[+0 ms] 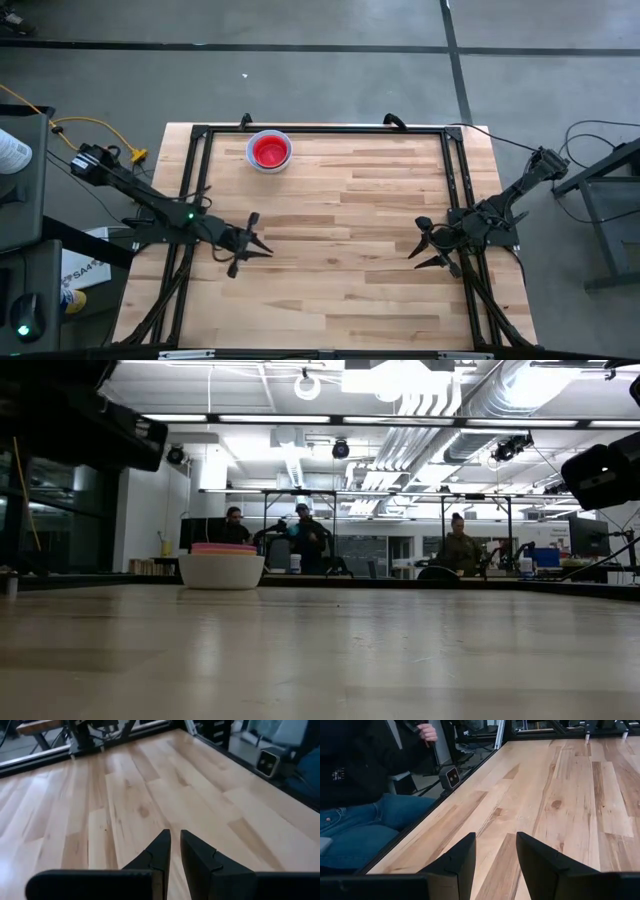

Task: Nest bowls inside each other
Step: Return to Home Position

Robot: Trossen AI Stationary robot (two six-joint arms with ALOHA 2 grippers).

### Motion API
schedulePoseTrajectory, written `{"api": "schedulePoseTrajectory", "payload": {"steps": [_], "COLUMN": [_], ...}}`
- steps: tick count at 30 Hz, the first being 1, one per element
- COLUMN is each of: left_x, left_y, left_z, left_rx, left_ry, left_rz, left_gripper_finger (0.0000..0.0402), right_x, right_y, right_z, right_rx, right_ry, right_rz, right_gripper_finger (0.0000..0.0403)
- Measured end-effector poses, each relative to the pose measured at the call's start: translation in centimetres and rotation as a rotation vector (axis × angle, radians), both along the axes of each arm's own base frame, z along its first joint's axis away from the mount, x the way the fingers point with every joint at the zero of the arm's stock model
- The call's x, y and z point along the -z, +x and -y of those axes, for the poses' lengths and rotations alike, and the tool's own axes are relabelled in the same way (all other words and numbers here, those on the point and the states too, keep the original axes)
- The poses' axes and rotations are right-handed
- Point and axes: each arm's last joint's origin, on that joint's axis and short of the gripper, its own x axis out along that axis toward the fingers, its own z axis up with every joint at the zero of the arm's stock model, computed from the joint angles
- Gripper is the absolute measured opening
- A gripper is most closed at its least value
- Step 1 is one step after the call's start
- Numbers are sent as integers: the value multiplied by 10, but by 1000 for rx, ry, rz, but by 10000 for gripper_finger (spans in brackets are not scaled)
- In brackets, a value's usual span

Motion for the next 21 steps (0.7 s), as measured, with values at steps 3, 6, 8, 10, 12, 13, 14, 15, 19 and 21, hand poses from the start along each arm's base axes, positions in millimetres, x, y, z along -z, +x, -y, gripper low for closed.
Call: {"api": "schedulePoseTrajectory", "payload": {"steps": [3, 6, 8, 10, 12, 13, 14, 15, 19, 21], "left_x": [10, 16, 19, 20, 22, 23, 23, 25, 25, 25], "left_y": [-11, -21, -27, -31, -35, -37, -39, -41, -45, -47], "left_z": [-5, -10, -13, -14, -17, -17, -18, -19, -21, -22], "left_rx": [4, 3, 3, 3, 3, 4, 4, 4, 6, 8], "left_ry": [-11, -22, -29, -37, -41, -42, -45, -46, -52, -50], "left_rz": [21, 46, 60, 76, 90, 98, 106, 110, 127, 130], "left_gripper_finger": [42, 42, 42, 42, 42, 42, 42, 42, 42, 42], "right_x": [0, 0, 0, 0, 0, 0, 0, 0, 0, 0], "right_y": [0, 0, 0, 0, 0, 0, 0, 0, 0, 0], "right_z": [0, 0, 0, 0, 0, 0, 0, 0, 0, 0], "right_rx": [0, 0, 0, 0, 0, 0, 0, 0, 0, 0], "right_ry": [-1, -1, -1, -1, -1, -1, -1, -1, -1, -1], "right_rz": [-1, 0, -1, -1, -1, -1, 0, -1, -1, 0], "right_gripper_finger": [135, 135, 135, 135, 135, 135, 135, 135, 135, 135]}}
